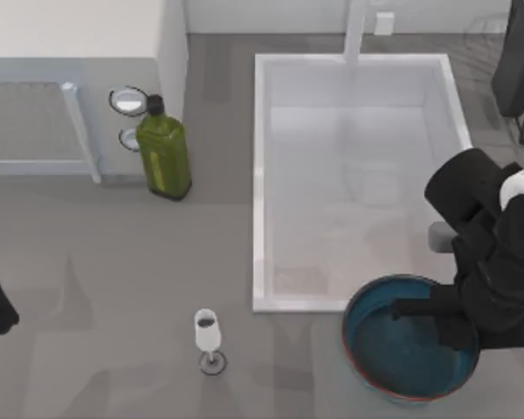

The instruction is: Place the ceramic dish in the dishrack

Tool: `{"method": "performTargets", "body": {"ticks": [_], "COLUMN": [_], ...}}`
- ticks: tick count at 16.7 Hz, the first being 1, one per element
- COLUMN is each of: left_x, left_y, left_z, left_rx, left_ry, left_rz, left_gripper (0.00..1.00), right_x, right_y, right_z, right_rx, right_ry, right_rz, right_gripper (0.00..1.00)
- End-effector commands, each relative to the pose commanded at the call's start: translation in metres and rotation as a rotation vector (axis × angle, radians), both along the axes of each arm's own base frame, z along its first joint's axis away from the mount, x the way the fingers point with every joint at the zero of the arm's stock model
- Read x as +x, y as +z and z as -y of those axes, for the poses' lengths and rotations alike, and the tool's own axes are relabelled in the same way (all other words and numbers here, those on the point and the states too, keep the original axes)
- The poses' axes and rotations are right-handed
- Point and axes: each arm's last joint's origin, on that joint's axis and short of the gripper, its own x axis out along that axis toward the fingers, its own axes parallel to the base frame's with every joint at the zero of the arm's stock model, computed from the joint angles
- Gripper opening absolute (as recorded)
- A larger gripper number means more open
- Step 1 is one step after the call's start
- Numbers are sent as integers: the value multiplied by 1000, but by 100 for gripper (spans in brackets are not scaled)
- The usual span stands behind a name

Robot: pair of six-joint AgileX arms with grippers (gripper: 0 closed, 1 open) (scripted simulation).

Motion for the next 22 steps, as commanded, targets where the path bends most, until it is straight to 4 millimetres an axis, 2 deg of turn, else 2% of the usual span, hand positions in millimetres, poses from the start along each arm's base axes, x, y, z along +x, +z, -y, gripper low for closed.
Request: {"method": "performTargets", "body": {"ticks": [4,7,9,12,17,19,22], "left_x": [0,0,0,0,0,0,0], "left_y": [0,0,0,0,0,0,0], "left_z": [0,0,0,0,0,0,0], "left_rx": [0,0,0,0,0,0,0], "left_ry": [0,0,0,0,0,0,0], "left_rz": [0,0,0,0,0,0,0], "left_gripper": [100,100,100,100,100,100,100], "right_x": [0,7,15,20,9,3,0], "right_y": [1,17,41,90,173,193,201], "right_z": [0,-5,-10,-13,-6,-2,0], "right_rx": [2,3,4,-8,-12,-2,2], "right_ry": [0,0,-2,-4,-2,-1,-1], "right_rz": [0,2,5,-16,-24,-7,1], "right_gripper": [0,0,0,0,0,0,0]}}
